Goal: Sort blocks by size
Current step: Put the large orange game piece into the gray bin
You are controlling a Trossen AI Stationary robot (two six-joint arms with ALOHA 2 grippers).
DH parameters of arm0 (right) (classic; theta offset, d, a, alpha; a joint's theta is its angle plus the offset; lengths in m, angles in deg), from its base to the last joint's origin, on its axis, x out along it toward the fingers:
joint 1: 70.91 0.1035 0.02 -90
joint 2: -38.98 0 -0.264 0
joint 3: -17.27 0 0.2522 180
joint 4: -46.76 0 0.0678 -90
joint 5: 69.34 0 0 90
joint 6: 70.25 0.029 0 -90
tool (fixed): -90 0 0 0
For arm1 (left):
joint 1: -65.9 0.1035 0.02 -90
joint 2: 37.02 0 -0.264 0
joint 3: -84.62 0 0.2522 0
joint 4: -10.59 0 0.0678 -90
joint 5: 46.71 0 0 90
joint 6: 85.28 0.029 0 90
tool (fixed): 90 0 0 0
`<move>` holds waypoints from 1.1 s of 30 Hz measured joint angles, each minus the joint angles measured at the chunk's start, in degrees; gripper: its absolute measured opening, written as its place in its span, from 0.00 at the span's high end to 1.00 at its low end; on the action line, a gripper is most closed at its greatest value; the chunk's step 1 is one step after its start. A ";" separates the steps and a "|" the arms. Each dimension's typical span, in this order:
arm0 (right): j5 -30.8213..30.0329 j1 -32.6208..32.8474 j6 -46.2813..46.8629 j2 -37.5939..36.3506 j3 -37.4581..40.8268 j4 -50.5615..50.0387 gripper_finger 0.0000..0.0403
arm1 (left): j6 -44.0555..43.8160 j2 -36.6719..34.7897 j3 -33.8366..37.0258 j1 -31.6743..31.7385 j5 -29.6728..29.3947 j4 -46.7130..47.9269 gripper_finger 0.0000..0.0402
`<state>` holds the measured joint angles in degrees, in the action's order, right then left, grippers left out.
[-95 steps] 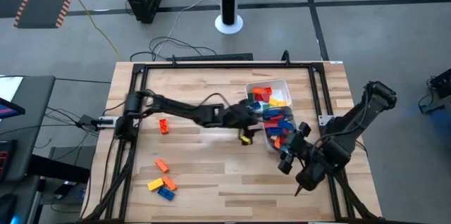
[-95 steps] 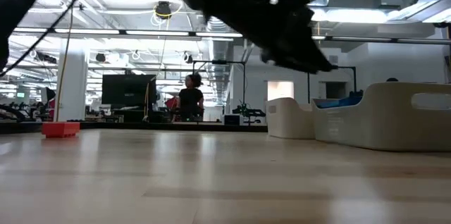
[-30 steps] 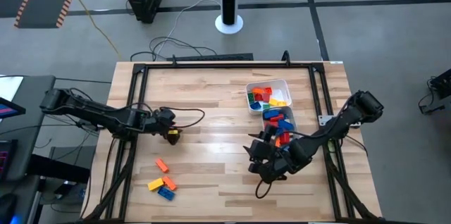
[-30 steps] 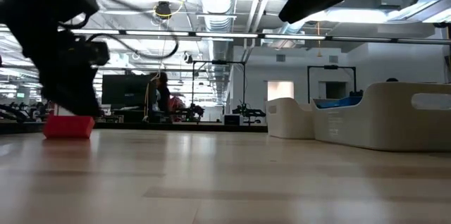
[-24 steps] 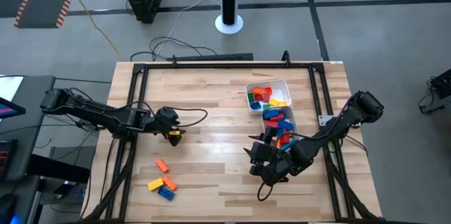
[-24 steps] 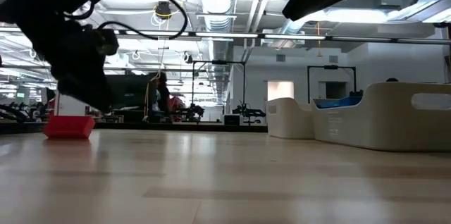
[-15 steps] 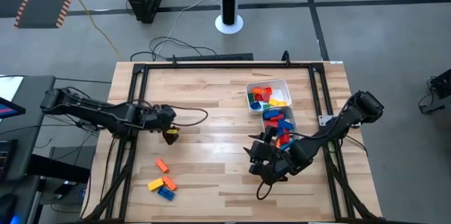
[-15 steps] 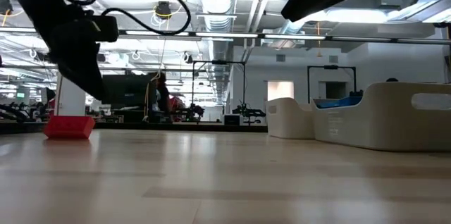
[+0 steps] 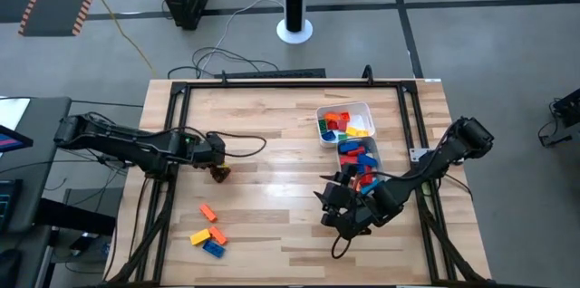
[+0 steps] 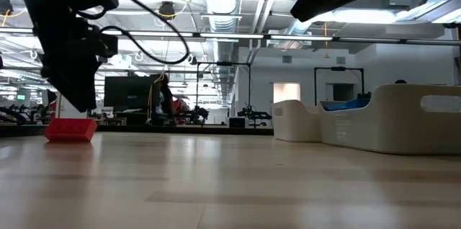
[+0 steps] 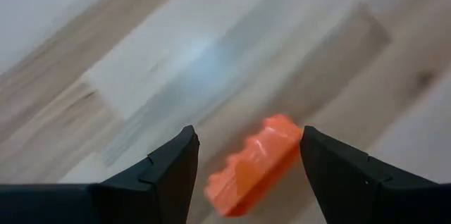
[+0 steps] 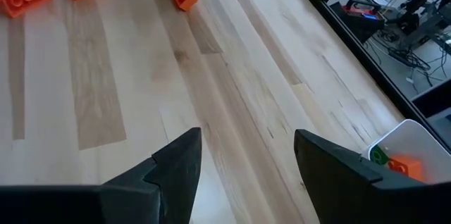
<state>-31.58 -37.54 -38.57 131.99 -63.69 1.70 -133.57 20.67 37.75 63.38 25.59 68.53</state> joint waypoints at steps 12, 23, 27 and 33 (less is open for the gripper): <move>0.00 0.00 0.00 0.00 0.02 0.12 0.37 | 19.41 0.44 1.08 -0.04 4.51 -2.27 0.41; -0.02 0.00 -0.04 0.00 0.02 0.09 0.37 | 13.54 3.03 7.31 -0.07 7.90 -8.94 0.41; -0.04 0.00 -0.07 0.00 0.02 0.08 0.37 | 13.89 6.82 7.61 -0.08 8.23 -9.63 0.43; -0.06 0.00 -0.17 0.00 0.02 0.06 0.37 | 15.56 9.71 7.22 -0.54 7.43 -11.53 0.58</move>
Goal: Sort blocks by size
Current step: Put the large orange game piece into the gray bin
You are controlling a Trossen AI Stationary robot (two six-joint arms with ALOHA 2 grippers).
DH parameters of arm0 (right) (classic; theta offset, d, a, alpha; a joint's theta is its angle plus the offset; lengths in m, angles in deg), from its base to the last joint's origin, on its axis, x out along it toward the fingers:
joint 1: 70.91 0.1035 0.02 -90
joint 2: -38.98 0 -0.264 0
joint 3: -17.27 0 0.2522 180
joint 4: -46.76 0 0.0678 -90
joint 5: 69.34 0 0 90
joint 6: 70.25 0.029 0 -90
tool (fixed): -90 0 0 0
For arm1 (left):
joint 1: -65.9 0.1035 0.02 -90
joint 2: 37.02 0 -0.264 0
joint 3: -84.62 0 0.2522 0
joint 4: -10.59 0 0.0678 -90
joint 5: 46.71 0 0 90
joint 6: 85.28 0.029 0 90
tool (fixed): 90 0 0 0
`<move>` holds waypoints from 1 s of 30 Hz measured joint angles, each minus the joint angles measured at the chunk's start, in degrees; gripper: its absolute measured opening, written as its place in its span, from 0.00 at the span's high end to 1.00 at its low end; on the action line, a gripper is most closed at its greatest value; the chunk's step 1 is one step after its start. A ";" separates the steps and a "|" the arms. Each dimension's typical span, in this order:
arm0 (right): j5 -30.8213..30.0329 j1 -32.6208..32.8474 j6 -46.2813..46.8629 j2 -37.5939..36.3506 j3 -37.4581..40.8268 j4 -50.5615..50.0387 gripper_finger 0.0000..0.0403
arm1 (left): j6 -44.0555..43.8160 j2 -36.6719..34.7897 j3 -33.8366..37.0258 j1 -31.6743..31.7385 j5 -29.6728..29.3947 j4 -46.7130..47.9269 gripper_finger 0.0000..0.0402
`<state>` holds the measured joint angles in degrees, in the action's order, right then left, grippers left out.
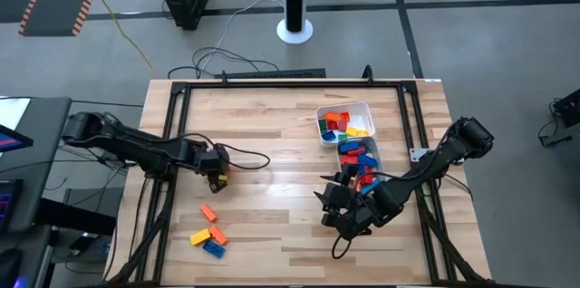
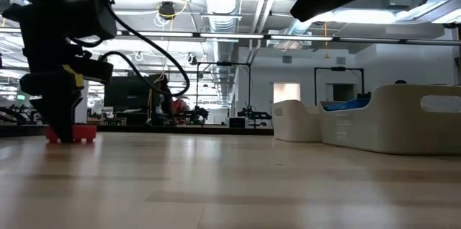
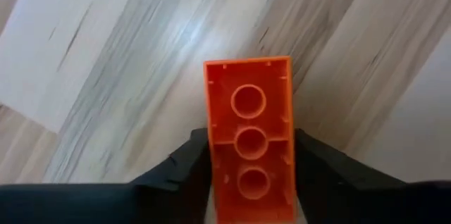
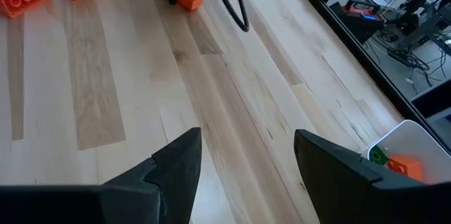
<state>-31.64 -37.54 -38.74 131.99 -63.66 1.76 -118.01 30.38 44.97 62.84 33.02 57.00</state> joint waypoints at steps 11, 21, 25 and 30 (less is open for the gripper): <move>1.63 0.94 3.40 -0.44 -0.04 -5.14 0.37 | 4.98 0.17 -6.24 -0.64 -3.17 -13.05 0.67; 5.96 8.91 27.36 -3.50 -0.46 -21.51 0.37 | 14.82 18.14 -19.80 3.21 4.61 -33.99 0.67; 6.35 9.42 30.15 -3.36 0.94 -21.68 0.37 | 21.39 31.70 -32.16 3.78 7.35 -33.75 0.67; 7.43 10.00 34.68 -3.37 2.10 -25.08 0.37 | 28.69 44.29 -49.09 3.78 9.61 -33.82 0.67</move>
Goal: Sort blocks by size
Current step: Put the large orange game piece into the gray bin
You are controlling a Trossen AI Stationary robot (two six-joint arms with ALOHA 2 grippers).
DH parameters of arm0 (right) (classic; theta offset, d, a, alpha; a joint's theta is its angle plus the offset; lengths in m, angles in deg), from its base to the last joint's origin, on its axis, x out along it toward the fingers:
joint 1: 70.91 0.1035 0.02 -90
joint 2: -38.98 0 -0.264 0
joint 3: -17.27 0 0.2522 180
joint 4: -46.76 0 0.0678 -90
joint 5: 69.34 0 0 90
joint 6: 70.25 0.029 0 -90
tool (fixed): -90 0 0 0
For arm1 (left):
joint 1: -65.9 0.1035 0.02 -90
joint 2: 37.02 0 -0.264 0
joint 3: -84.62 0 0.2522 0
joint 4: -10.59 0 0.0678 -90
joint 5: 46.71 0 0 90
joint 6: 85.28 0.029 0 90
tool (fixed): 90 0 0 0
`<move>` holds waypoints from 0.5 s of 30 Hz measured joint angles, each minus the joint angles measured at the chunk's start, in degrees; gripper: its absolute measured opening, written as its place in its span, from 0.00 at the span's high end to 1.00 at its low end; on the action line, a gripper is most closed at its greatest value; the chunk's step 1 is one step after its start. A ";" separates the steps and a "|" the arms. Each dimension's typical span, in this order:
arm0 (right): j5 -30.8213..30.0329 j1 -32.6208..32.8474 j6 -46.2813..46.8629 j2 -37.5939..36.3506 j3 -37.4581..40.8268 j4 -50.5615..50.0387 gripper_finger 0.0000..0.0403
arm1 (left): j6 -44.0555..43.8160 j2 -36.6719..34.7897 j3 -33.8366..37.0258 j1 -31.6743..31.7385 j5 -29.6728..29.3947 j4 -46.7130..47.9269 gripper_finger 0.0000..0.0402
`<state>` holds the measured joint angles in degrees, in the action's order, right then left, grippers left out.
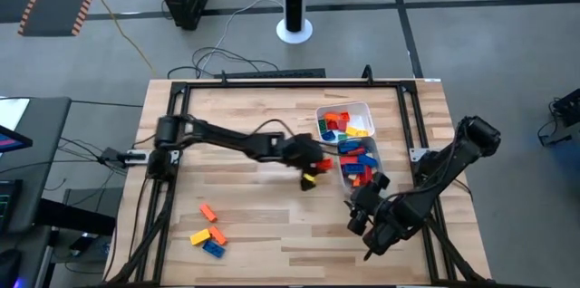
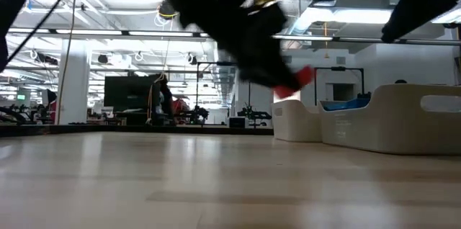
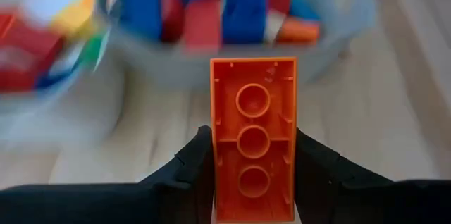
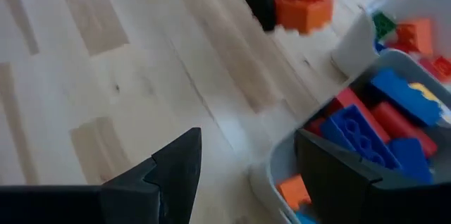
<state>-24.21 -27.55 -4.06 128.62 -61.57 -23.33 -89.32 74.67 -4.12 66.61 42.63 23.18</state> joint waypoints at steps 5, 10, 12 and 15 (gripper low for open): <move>-1.47 2.10 5.47 0.00 0.00 -4.33 0.37 | 4.07 7.81 -13.59 0.74 2.32 0.90 0.67; -4.38 4.45 9.54 0.00 0.00 -6.60 0.37 | 3.59 15.21 -23.47 2.23 2.32 0.05 0.60; -5.03 4.90 10.35 0.00 0.00 -6.76 0.37 | 3.51 18.23 -26.30 2.79 2.31 0.74 0.55; -5.92 5.04 10.49 0.00 0.00 -6.54 0.37 | 3.67 20.58 -29.60 3.38 3.38 2.19 0.47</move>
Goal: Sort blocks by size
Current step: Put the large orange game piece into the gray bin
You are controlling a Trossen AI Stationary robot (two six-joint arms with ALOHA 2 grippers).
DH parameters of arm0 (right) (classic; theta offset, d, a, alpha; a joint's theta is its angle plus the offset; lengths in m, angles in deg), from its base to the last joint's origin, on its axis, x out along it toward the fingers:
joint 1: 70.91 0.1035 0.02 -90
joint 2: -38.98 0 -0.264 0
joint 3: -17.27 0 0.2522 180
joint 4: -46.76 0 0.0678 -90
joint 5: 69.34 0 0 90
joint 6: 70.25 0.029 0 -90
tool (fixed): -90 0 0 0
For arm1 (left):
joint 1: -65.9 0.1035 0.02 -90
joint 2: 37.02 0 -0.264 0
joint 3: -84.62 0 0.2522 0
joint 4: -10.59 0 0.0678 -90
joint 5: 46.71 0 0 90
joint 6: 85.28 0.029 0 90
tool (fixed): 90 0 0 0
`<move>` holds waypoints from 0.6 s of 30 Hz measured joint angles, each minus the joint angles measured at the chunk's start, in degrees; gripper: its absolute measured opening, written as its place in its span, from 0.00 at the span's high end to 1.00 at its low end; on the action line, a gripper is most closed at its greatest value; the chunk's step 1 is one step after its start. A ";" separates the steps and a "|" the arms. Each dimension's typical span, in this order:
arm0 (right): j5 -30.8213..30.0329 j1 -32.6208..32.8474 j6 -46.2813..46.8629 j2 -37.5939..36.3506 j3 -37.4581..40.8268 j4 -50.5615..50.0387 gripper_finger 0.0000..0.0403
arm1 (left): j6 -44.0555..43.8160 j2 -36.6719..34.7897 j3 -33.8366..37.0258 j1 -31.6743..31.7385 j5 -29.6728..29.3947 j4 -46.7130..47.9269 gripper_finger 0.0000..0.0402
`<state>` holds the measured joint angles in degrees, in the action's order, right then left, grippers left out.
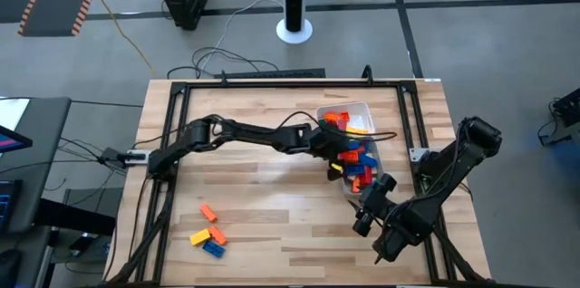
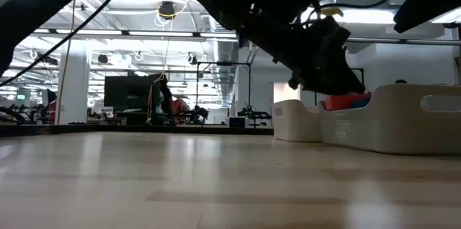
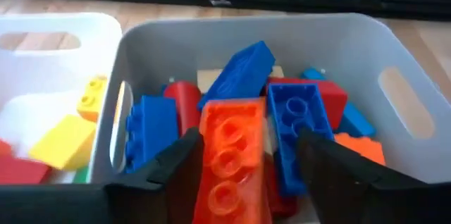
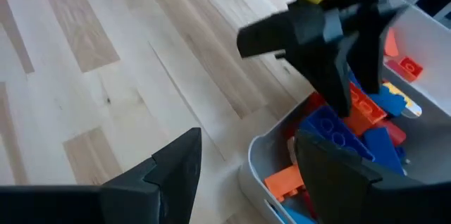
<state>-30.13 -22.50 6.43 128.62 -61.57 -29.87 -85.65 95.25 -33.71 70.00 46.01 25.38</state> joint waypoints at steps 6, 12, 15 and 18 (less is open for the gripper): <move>-0.26 0.39 0.02 0.00 0.00 0.05 0.37 | 6.96 -3.90 1.71 -0.42 -0.82 4.17 0.41; -0.39 1.58 0.00 0.00 0.00 0.06 0.37 | 10.92 -14.68 15.41 -4.39 -8.54 -2.08 0.44; -0.48 2.31 -0.17 0.00 0.00 0.55 0.37 | 8.35 -21.88 25.95 -6.63 -10.87 -4.47 0.44; -0.53 2.69 -0.26 0.00 0.00 1.13 0.37 | 3.95 -30.49 35.36 -10.36 -11.53 -3.45 0.44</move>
<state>-30.67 -19.82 6.17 128.62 -61.57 -28.74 -81.70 64.76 1.64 59.63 34.47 21.92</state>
